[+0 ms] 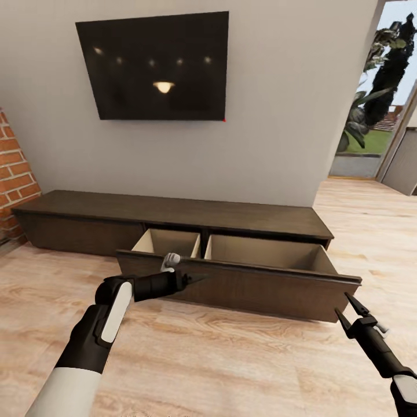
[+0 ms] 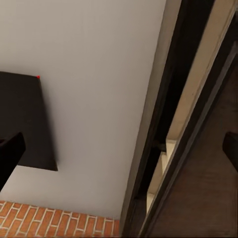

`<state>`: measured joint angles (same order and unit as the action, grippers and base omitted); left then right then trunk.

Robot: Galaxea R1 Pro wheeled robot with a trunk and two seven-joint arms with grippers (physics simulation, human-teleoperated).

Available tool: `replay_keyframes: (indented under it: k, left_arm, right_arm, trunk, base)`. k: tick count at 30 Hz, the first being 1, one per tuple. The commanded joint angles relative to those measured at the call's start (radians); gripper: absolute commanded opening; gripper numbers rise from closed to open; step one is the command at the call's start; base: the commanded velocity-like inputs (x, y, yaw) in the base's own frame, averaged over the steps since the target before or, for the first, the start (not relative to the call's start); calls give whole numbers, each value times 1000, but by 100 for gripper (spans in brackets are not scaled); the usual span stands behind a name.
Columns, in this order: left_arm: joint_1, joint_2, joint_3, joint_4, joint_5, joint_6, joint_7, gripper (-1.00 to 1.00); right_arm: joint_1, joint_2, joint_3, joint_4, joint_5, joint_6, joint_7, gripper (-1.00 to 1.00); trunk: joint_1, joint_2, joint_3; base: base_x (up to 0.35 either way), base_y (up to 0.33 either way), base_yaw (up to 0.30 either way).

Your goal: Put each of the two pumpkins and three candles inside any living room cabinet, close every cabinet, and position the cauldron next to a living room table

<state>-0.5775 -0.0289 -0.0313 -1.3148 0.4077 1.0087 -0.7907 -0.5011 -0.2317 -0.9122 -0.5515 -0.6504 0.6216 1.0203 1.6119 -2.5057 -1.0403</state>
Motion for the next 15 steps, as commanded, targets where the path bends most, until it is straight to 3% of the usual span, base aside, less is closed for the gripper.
replay_keyframes:
  k: [1,15]
  left_arm:
    - [-1,0,1,1,-2,4,-4,100]
    - [-1,0,2,6,-1,4,-3,100]
  right_arm:
    - [0,0,-2,0,-3,7,-4,100]
    - [-2,3,3,-1,0,6,-24,100]
  trunk:
    - [0,0,-1]
    - [0,0,-1]
  base:
    - [-1,-2,281]
    - [0,61,281]
